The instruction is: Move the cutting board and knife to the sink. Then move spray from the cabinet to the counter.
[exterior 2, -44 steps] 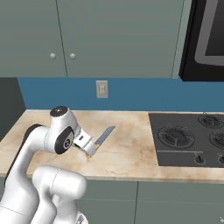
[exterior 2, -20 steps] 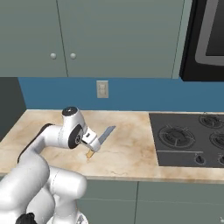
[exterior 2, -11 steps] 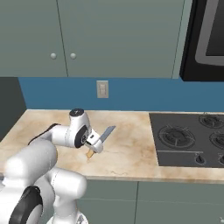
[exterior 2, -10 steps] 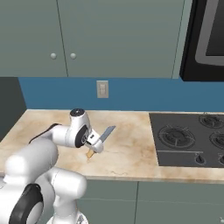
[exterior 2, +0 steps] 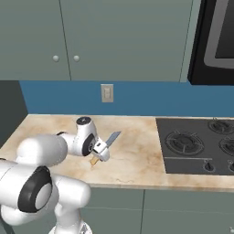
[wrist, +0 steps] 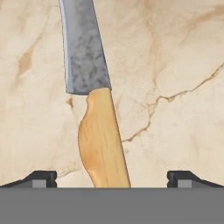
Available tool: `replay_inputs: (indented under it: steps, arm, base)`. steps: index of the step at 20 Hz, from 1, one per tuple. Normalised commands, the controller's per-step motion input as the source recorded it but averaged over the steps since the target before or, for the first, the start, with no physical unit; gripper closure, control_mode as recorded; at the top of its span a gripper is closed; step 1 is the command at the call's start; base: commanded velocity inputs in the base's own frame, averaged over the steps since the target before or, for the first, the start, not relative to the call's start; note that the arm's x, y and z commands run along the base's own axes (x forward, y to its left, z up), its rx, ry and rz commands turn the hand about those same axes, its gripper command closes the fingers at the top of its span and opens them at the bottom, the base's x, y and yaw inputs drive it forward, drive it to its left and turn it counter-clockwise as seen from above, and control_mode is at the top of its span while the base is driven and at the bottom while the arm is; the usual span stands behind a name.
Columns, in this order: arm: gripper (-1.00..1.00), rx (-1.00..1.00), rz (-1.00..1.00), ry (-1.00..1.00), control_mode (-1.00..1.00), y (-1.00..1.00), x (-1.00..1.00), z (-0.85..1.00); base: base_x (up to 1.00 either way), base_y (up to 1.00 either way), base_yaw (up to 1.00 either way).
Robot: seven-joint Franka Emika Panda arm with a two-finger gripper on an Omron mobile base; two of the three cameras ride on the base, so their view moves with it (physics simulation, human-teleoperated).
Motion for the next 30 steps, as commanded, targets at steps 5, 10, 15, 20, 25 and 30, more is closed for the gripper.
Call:
replay_inputs:
  steps: [5,10,15,20,25,30]
  arm:
    - [-1.0,0.0,0.0,0.0,-1.0,0.0,0.21,-0.26]
    - [-1.0,0.0,0.0,0.0,-1.0,0.0,0.2,-0.27]
    - [1.0,0.0,0.0,0.0,-1.0,0.0,0.13,-0.37]
    - [1.0,0.0,0.0,0.0,-1.0,0.01,0.04,-0.23]
    - [1.0,0.0,0.0,-0.05,-1.0,0.02,-0.18,-0.04]
    - [1.0,-0.01,0.01,-0.18,-1.0,0.15,-0.42,-0.21]
  base:
    - [0.0,0.0,0.0]
    - [0.0,0.0,0.0]
    - [0.0,0.0,0.0]
    - [0.0,0.0,0.0]
    - [0.0,0.0,0.0]
    - [0.0,0.0,0.0]
